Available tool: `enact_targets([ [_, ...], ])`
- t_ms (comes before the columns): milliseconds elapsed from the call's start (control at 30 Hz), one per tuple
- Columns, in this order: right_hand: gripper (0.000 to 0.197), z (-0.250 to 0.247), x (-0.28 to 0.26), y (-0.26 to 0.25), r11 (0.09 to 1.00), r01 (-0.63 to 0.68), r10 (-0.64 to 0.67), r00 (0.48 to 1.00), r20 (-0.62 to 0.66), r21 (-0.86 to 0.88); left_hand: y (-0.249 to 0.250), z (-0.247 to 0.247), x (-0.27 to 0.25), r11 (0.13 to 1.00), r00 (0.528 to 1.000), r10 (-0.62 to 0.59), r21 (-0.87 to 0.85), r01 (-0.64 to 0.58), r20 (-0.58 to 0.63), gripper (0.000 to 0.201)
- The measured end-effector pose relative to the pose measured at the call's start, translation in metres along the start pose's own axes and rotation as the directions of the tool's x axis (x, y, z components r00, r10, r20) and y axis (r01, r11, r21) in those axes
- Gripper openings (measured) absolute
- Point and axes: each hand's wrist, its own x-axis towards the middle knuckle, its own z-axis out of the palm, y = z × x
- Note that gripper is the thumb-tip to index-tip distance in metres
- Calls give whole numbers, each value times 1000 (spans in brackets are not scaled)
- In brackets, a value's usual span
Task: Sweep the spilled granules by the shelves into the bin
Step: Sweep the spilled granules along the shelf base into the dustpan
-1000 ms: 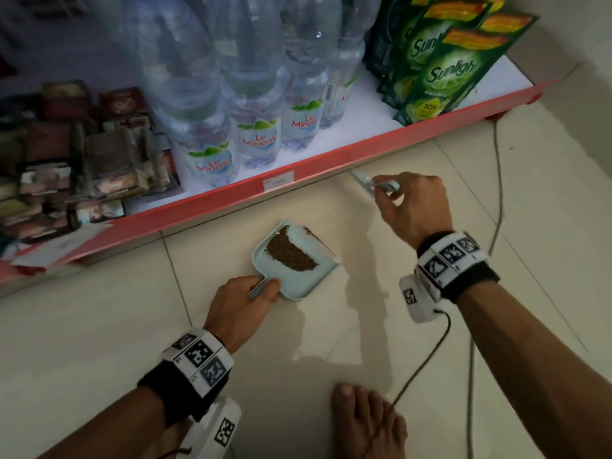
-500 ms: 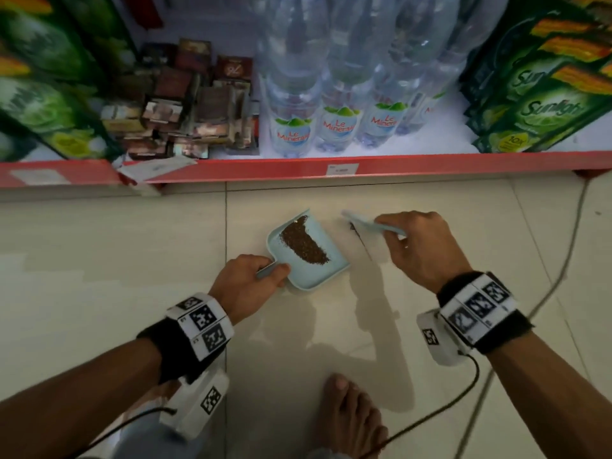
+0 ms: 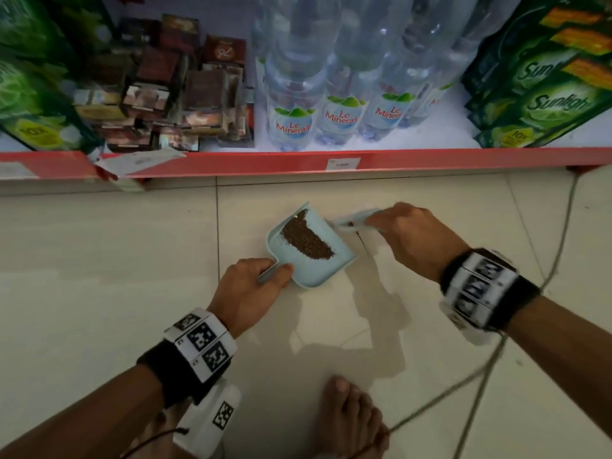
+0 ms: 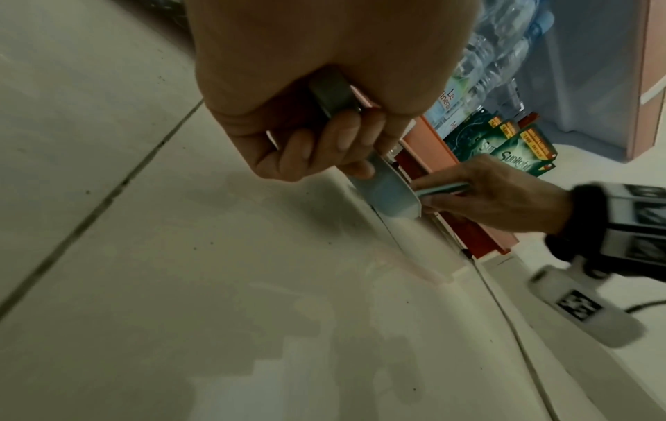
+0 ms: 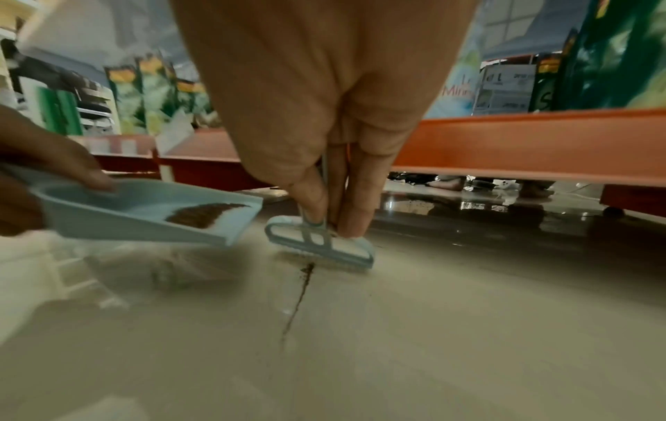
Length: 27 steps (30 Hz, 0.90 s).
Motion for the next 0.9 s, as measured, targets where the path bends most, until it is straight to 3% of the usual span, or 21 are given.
enact_targets([
  [100,29,-21,-14,9,1000,8,-7,998,-57,16,-8,-6,0,999,1000,15,-33,-14,25,34],
  [200,32,-33,12,16,996,-69,65,995,-76,-52,-18,-8,-1,1000,999,8,-23,-7,31,32],
  [400,65,-15,53,-5,997,-53,55,997,45,-47,-25,-14,-5,999,998,35,-18,-34,55,30],
  [600,58,-2,-4,8,997,-25,37,984,176,-66,-29,-15,-9,999,998,18,-34,-16,59,31],
  [733,48,-7,-28,16,1000,26,-26,999,-20,0,-29,-12,-11,999,998,1,-46,2,64,31],
  [833,46,-8,-7,15,998,-17,26,988,-151,60,-28,-9,-11,999,997,3,-43,1,78,32],
  [900,53,-7,12,11,996,-65,73,984,-160,56,-26,-8,-12,1000,996,6,-22,-4,89,32],
])
